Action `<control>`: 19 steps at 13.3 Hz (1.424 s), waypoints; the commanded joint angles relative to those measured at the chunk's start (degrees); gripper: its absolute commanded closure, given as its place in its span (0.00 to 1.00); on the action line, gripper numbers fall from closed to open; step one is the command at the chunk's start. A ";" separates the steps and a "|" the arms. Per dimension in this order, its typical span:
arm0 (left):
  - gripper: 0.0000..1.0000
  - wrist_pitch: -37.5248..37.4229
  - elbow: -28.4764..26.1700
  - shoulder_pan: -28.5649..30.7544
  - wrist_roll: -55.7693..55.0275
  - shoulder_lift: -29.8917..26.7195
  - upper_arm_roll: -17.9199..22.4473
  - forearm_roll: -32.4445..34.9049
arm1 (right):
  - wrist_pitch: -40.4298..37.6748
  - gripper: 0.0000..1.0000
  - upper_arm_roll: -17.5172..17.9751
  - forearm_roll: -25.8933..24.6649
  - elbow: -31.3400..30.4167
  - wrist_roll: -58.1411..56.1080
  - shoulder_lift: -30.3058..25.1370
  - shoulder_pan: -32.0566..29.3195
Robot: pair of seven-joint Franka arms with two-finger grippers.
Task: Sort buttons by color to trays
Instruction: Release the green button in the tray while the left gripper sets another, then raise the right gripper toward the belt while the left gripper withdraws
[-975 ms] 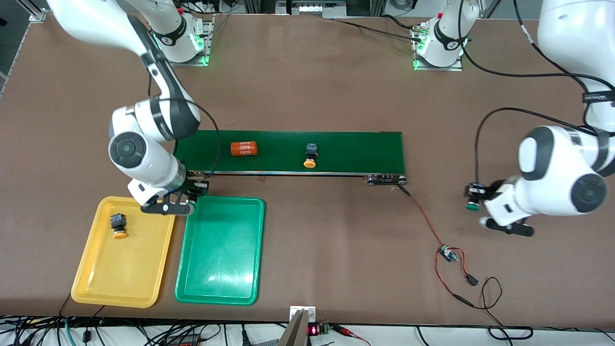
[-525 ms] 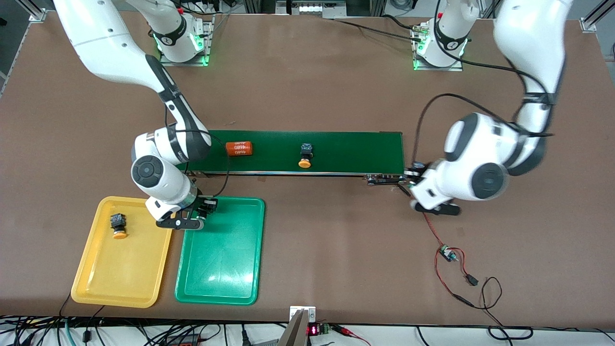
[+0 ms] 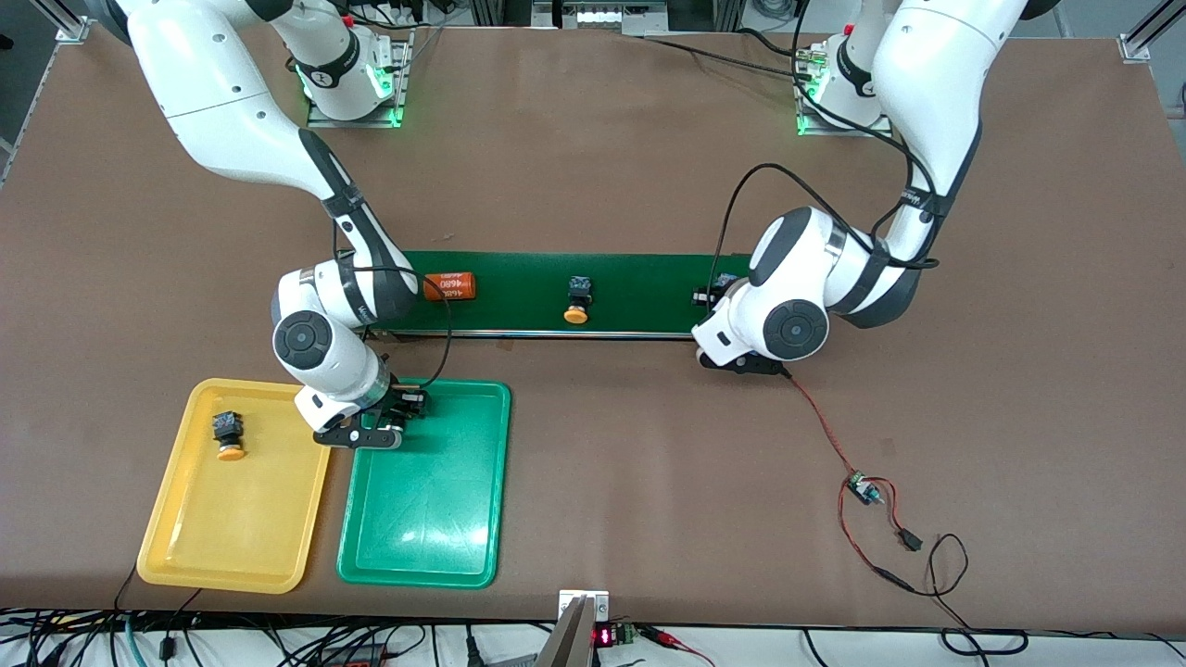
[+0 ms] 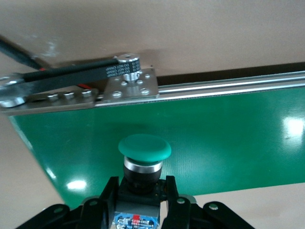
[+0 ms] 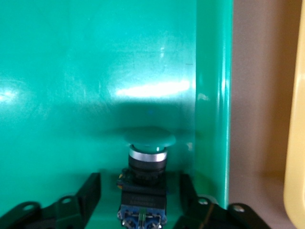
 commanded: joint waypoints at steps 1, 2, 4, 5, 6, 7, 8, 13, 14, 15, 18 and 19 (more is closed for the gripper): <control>0.14 2.23 -1.03 -0.15 -0.37 0.46 -0.16 -1.32 | -1.06 0.00 -0.65 0.10 0.79 -0.07 -1.68 0.84; 0.00 2.06 -1.21 -0.06 0.24 0.29 -0.16 -1.32 | -2.98 0.00 -0.56 0.10 0.79 -0.16 -2.65 0.84; 0.00 1.71 -0.95 0.29 0.24 -1.11 -0.16 -1.32 | -7.11 0.00 -0.56 0.10 0.53 -0.16 -5.72 0.93; 0.00 1.62 -1.03 0.73 0.24 -2.77 0.28 -1.32 | -8.96 0.00 -0.47 0.19 0.35 -0.16 -7.65 0.93; 0.00 1.62 -0.86 2.04 0.16 -5.05 0.54 -1.32 | -11.42 0.00 -0.38 0.10 0.35 -0.08 -9.32 1.10; 0.00 1.62 -0.86 3.79 0.24 -7.42 0.54 -1.32 | -13.70 0.00 -0.38 0.10 0.35 -0.07 -10.73 1.19; 0.00 1.62 -0.86 6.25 0.33 -10.06 0.63 -1.06 | -15.99 0.00 -0.29 0.19 0.35 -0.07 -12.31 1.28; 0.00 1.62 -0.77 15.05 7.86 -18.51 3.78 0.87 | -27.94 0.00 -0.03 5.53 -0.52 0.63 -20.57 1.63; 0.00 1.62 -0.86 15.06 9.20 -20.35 5.01 3.58 | -29.36 0.00 -0.03 6.16 -1.48 0.72 -22.68 1.63; 0.00 1.53 -1.12 15.15 9.56 -22.63 5.46 7.26 | -30.59 0.00 0.06 6.25 -2.88 0.72 -24.96 1.63; 0.00 0.21 -1.56 15.23 9.91 -28.34 8.18 9.40 | -30.43 0.00 0.67 9.06 -10.16 0.89 -32.43 1.55; 0.00 -0.66 -2.34 15.58 11.22 -30.45 8.97 9.06 | -29.73 0.00 1.11 9.24 -12.46 0.81 -34.37 1.54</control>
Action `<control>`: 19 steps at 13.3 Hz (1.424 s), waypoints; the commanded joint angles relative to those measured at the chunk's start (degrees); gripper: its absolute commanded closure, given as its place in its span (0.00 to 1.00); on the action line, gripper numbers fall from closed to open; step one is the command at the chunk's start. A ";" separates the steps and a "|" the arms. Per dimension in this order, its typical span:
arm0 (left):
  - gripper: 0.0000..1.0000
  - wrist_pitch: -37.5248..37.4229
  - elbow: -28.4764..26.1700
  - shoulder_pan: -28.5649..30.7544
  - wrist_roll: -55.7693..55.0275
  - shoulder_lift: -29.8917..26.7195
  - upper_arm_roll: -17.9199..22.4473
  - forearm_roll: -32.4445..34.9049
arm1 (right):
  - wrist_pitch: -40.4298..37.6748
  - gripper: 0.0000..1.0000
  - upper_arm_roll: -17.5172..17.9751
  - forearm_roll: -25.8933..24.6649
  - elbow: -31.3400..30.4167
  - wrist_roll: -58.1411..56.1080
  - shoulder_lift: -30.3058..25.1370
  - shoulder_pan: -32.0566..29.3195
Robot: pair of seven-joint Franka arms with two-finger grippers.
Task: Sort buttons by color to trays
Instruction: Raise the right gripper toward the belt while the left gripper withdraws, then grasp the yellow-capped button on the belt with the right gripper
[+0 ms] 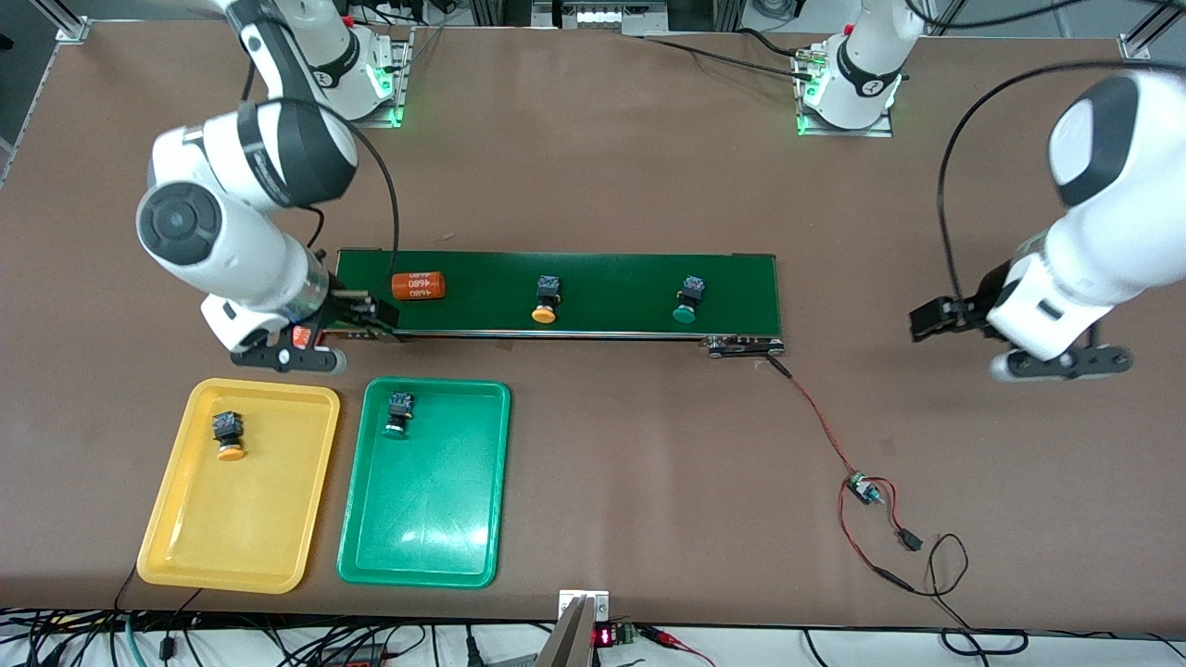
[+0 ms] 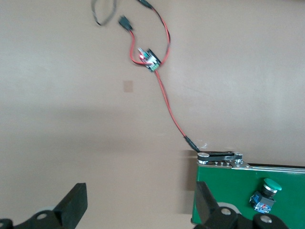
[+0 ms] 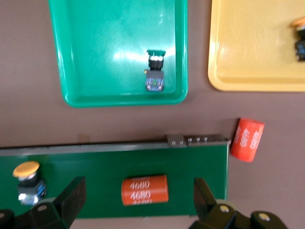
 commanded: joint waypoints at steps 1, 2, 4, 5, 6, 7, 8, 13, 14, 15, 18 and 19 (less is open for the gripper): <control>0.00 -2.89 -3.72 1.32 6.73 -7.11 2.34 0.45 | 2.83 0.00 0.92 1.45 -10.19 0.63 -7.91 0.03; 0.00 -5.34 -3.81 1.69 11.38 -8.35 2.43 0.45 | 5.89 0.00 1.01 1.45 -13.78 0.63 -10.11 0.03; 0.00 -7.81 -3.99 1.60 11.96 -9.59 2.35 0.71 | 10.82 0.00 2.93 1.63 -19.24 1.24 -12.49 -0.06; 0.00 -10.35 -3.46 1.69 11.08 -9.24 2.09 0.71 | 12.50 0.00 3.73 1.54 -21.01 3.86 -12.94 -0.06; 0.00 -10.99 -3.29 1.86 10.38 -8.72 2.17 0.45 | 13.82 0.00 5.22 1.54 -22.33 6.67 -13.29 0.02; 0.00 -10.73 -3.11 1.86 10.29 -8.45 2.17 0.36 | 15.22 0.00 6.54 1.54 -23.30 8.00 -13.29 -0.06; 0.00 -10.64 -3.02 1.86 10.29 -8.36 2.26 -0.86 | 16.37 0.00 7.07 1.54 -24.09 9.24 -13.29 0.02; 0.00 -6.42 -3.02 2.92 10.20 -7.48 2.35 -3.68 | 24.64 0.00 9.98 1.19 -29.02 18.46 -12.33 0.38; 0.00 -6.42 -3.02 2.92 10.20 -7.57 2.35 -3.77 | 24.82 0.00 9.98 1.19 -29.02 19.17 -11.54 0.38; 0.00 -6.42 -2.85 2.92 10.20 -7.57 2.09 -3.69 | 25.34 0.00 9.98 1.27 -28.94 19.88 -10.41 0.64; 0.00 -6.69 -2.76 2.92 10.20 -7.57 1.82 -3.68 | 27.36 0.00 9.98 -0.39 -28.58 22.60 -7.15 2.92; 0.00 -6.69 -2.67 2.83 10.28 -7.57 2.17 -3.86 | 27.89 0.00 9.98 -1.35 -28.58 22.69 -6.45 3.01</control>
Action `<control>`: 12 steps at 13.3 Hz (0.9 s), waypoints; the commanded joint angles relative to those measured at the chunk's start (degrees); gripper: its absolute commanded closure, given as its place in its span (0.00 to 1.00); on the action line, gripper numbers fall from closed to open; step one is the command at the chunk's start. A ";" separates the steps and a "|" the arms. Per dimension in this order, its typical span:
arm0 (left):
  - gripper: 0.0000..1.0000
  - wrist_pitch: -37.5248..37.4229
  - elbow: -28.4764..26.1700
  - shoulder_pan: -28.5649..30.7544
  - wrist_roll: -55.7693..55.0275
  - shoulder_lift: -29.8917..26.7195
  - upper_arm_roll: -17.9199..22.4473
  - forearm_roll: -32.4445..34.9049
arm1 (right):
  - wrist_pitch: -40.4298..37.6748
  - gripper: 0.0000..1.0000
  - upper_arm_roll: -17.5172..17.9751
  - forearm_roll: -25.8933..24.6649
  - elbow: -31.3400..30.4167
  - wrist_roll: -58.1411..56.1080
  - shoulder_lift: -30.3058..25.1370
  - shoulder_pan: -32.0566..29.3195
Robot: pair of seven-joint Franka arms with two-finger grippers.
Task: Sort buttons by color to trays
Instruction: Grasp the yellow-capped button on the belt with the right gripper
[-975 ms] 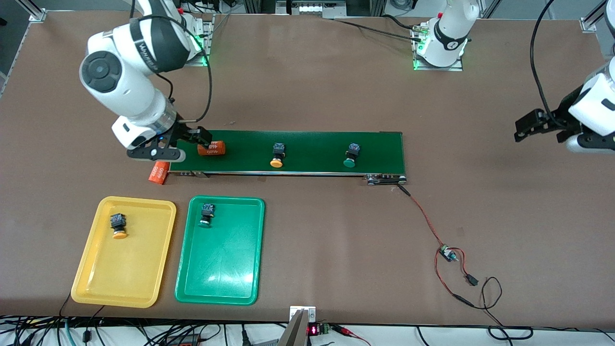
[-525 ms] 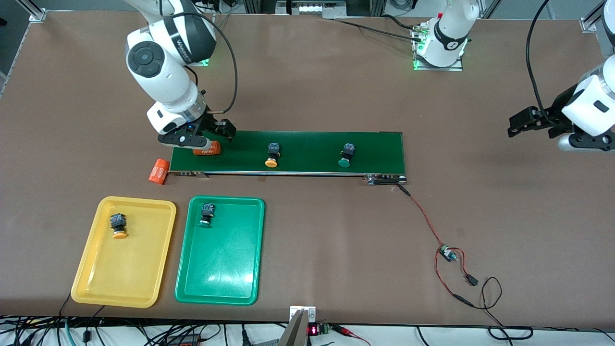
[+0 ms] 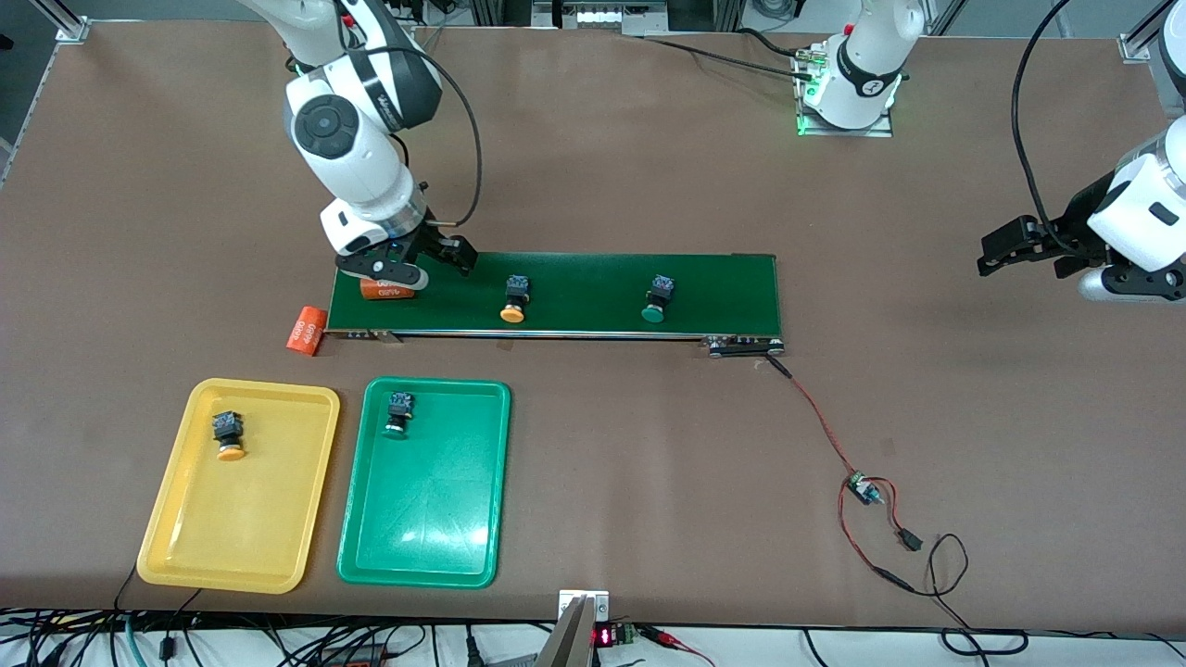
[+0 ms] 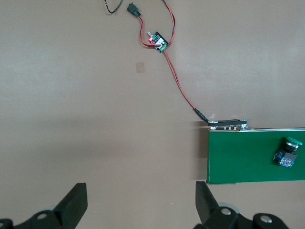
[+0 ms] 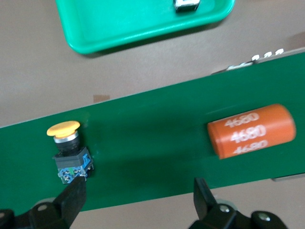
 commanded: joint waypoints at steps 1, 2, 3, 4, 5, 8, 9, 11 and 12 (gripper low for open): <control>0.00 0.26 -0.12 -0.19 -0.07 -0.73 0.08 -0.82 | 1.72 0.00 0.01 -1.78 0.30 2.92 2.34 1.44; 0.00 0.35 -0.55 -0.63 -0.51 -1.08 0.25 -0.82 | 1.90 0.00 0.01 -1.78 0.82 4.50 3.13 1.88; 0.00 0.52 -0.91 -1.85 -0.86 -1.43 0.86 -0.82 | 2.77 0.00 0.01 -1.87 0.91 6.00 3.75 2.31; 0.00 0.61 -1.08 -5.61 -0.87 -1.79 4.70 -0.82 | 3.91 0.00 -0.07 -1.87 1.00 7.23 4.27 2.49; 0.00 0.61 -1.09 -8.95 -1.04 -1.79 8.74 -0.82 | 4.53 0.00 0.01 -1.87 1.35 8.11 5.24 2.58; 0.00 -0.09 -1.61 -9.43 -1.04 -2.05 9.31 -0.65 | 5.59 0.00 -0.07 -2.13 1.53 8.21 6.04 2.93; 0.00 -0.27 -1.00 -9.51 -0.95 -1.71 9.31 -0.56 | 5.59 0.00 -0.07 -4.92 1.62 7.51 6.12 2.85; 0.00 -0.35 -0.82 -10.04 -1.13 -1.79 9.13 -0.56 | 5.50 0.00 -0.07 -11.79 1.79 6.89 7.00 2.85; 0.00 -0.44 -0.82 -10.04 -1.22 -1.79 9.05 -0.56 | 5.50 0.00 -0.07 -12.33 1.79 6.28 7.09 2.85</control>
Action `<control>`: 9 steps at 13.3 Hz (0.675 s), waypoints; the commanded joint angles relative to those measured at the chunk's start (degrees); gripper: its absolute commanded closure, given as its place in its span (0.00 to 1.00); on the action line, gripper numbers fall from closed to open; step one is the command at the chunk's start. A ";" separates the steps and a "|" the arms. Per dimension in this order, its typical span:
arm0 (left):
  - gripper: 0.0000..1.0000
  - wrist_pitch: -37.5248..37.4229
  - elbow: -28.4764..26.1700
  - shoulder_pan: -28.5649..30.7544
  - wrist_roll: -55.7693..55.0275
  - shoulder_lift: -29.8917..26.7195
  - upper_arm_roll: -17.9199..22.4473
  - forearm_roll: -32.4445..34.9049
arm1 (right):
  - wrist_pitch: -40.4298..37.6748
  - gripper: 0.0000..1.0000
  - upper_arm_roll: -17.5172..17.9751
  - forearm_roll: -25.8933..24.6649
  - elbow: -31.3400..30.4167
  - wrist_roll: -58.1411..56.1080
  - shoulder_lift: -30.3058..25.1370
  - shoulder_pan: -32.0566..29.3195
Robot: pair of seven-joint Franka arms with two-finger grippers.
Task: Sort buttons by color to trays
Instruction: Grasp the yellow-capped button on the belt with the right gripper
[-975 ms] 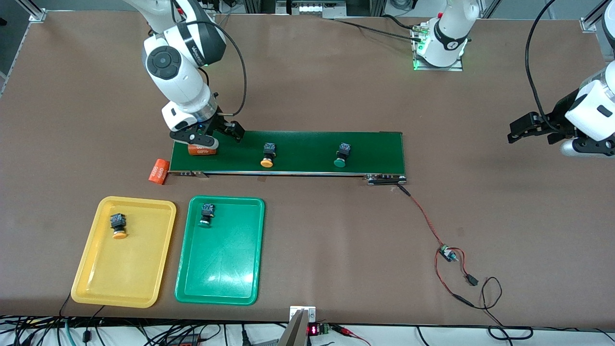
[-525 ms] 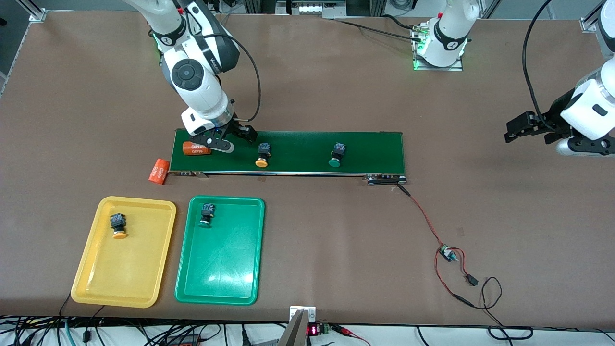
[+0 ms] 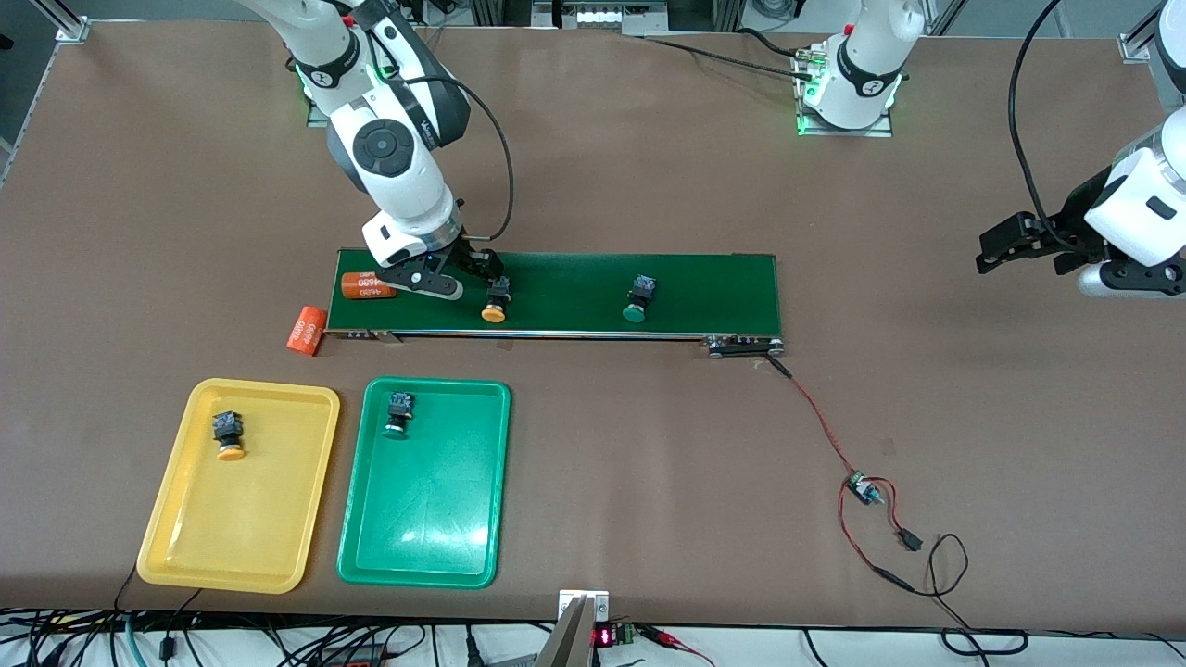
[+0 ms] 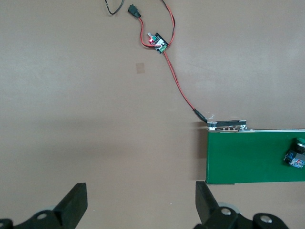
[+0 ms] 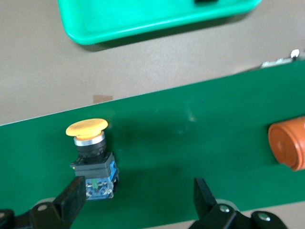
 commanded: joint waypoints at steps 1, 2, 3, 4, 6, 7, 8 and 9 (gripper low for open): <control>0.00 -0.78 -0.76 -1.08 -0.49 -1.24 0.66 -0.51 | 0.14 0.00 0.04 -2.52 1.15 -1.42 1.02 0.28; 0.00 -0.88 -0.67 -1.08 -0.40 -1.15 0.75 -0.60 | -0.03 0.00 -0.05 -2.52 1.33 -3.08 0.93 0.19; 0.00 -0.88 -0.24 -1.17 -0.49 -1.15 0.66 -0.69 | 0.06 0.00 -0.05 -2.44 1.51 -3.97 1.02 0.10; 0.00 -0.96 0.11 -1.26 -0.49 -1.06 0.58 -0.69 | -0.03 0.00 -0.05 -2.26 2.03 -4.15 1.02 0.10; 0.00 -0.96 0.21 -1.26 -0.49 -1.06 -0.30 -0.77 | -0.03 0.00 -0.23 -1.91 3.96 -4.15 1.81 -0.16; 0.00 -0.96 0.21 -1.26 -0.32 -1.06 -0.39 -0.77 | -0.03 0.00 -0.40 -1.91 4.32 -4.24 2.51 -0.34; 0.00 -0.96 0.21 -1.26 -0.40 -1.06 -0.39 -0.77 | 0.32 0.00 -0.93 -2.26 4.32 -4.15 3.12 -0.34; 0.00 -0.96 0.29 -1.26 -0.40 -1.06 -0.48 -0.77 | 0.32 0.00 -1.19 -2.26 4.76 -4.15 3.65 -0.34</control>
